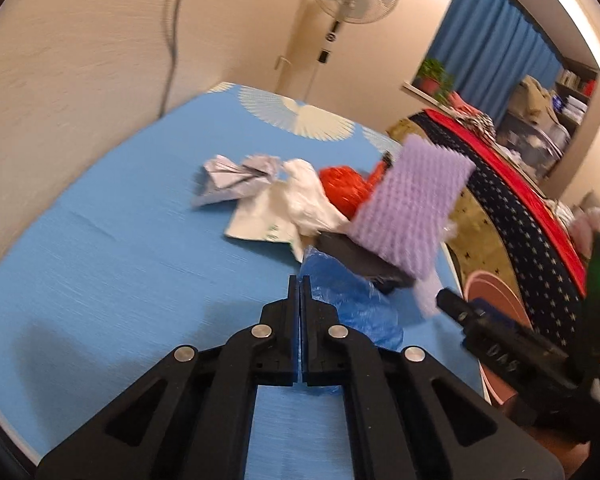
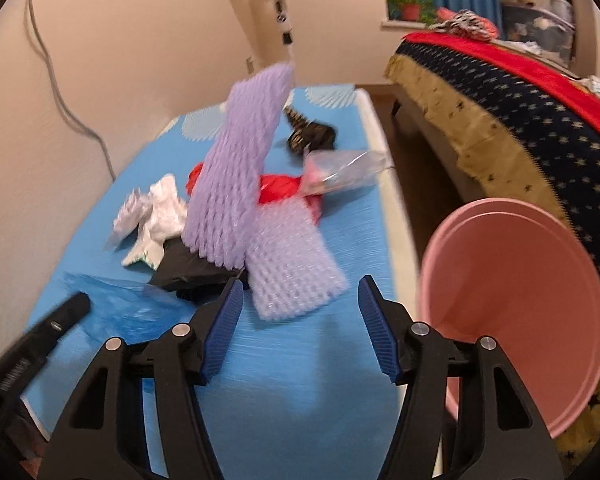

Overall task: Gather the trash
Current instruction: 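Grasp the blue plastic bag with the left tool while the right tool grasps the white foam net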

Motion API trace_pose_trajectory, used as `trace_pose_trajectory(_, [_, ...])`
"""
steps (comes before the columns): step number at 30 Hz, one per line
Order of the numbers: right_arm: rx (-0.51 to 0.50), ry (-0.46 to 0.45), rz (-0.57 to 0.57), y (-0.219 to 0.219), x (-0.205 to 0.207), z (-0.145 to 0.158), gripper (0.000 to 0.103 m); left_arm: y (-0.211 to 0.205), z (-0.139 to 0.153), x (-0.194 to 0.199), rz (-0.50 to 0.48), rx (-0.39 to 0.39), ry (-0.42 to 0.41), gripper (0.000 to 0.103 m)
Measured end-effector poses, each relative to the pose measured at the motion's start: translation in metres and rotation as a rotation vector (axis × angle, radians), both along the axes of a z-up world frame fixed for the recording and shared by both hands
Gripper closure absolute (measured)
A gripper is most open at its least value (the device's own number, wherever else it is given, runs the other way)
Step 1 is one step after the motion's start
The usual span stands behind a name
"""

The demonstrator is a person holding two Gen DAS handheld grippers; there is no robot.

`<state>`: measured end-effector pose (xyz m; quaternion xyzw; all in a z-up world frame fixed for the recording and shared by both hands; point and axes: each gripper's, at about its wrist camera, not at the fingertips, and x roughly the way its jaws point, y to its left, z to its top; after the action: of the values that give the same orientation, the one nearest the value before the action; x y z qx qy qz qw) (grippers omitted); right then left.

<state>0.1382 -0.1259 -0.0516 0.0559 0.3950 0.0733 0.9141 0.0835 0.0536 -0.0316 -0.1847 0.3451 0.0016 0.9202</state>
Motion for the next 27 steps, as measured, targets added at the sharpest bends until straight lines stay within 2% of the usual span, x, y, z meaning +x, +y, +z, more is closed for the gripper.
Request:
trace_pose_trajectory(6, [-0.071, 0.039, 0.005, 0.014, 0.01, -0.009, 0.045, 0.006, -0.002, 0.008, 0.009, -0.018, 0.015, 0.103])
trace_pose_trajectory(11, [-0.075, 0.076, 0.013, 0.013, 0.01, -0.017, 0.089, 0.004, -0.002, 0.011, -0.001, -0.019, 0.012, 0.103])
trace_pose_trajectory(16, [-0.051, 0.069, -0.003, 0.004, 0.002, -0.01, 0.092, -0.001, -0.004, 0.011, -0.024, -0.031, 0.015, 0.103])
trace_pose_trajectory(27, [-0.01, 0.018, -0.025, -0.017, -0.032, 0.022, 0.092, -0.016, 0.013, -0.004, -0.075, 0.005, -0.058, 0.103])
